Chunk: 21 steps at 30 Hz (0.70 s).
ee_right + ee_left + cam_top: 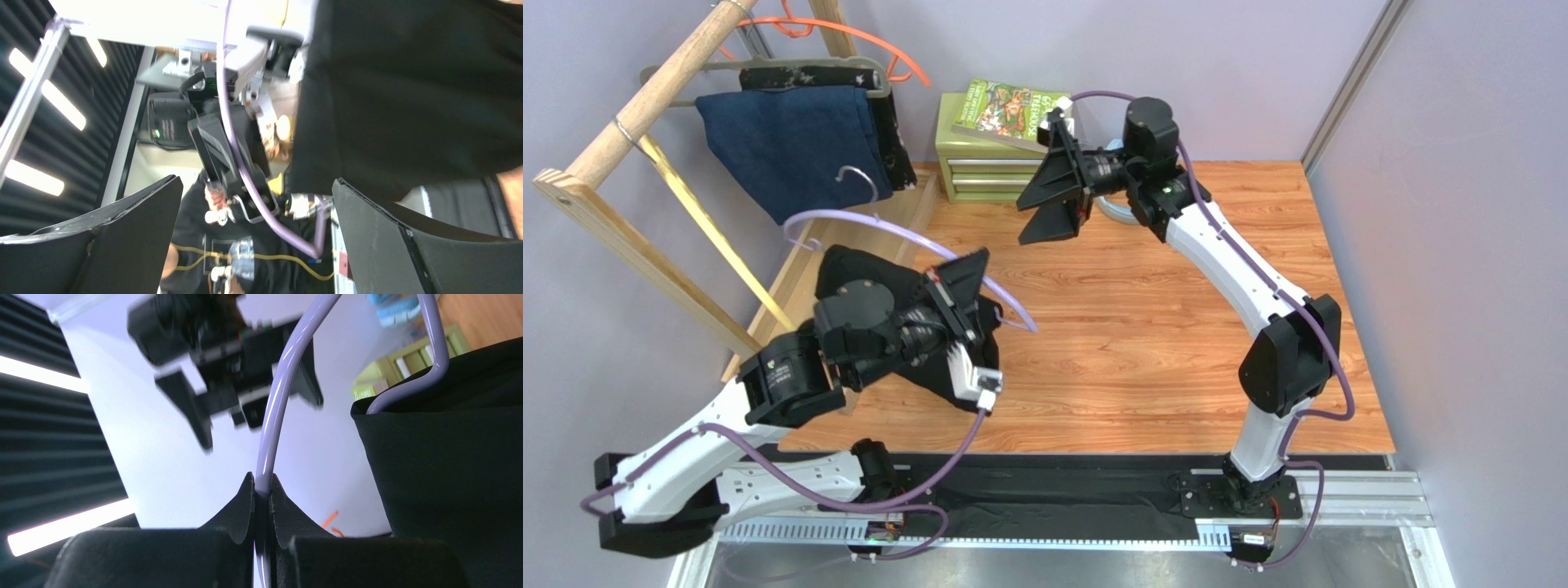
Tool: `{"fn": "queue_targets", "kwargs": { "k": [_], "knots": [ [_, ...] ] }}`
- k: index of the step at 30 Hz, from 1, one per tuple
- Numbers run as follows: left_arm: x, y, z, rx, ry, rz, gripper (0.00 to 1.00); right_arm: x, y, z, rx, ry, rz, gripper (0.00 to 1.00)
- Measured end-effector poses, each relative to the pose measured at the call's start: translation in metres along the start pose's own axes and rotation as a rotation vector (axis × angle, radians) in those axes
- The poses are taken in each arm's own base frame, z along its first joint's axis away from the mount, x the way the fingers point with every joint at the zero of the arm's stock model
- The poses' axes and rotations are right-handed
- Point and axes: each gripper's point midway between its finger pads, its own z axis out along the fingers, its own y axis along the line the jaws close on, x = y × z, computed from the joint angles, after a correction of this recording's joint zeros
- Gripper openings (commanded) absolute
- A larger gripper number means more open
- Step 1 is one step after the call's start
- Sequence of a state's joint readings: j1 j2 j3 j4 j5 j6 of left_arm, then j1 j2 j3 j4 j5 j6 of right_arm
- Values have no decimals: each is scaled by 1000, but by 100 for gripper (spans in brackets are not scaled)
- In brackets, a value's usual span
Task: Place the trousers on the hanger
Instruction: Pass the hanger from the right arm to the left, then hang the hanger with trousers onto the clothesline
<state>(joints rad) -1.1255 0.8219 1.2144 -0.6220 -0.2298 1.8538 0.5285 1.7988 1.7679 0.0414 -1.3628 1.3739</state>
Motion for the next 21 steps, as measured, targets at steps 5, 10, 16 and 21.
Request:
{"fn": "queue_targets", "kwargs": {
  "k": [5,10,16,21],
  "knots": [
    [51,-8,-9,14,118,-50,0,-13,-3,-20,12,-53,-10,100],
    [76,-20,-3,33,121,-81,0,-13,-3,-20,13,-53,-16,100],
    [107,-29,14,48,88,-100,0,-12,-3,-20,12,-45,-21,100],
    [135,-14,29,28,81,-99,0,-11,-4,-20,13,-41,-22,100]
  ]
}}
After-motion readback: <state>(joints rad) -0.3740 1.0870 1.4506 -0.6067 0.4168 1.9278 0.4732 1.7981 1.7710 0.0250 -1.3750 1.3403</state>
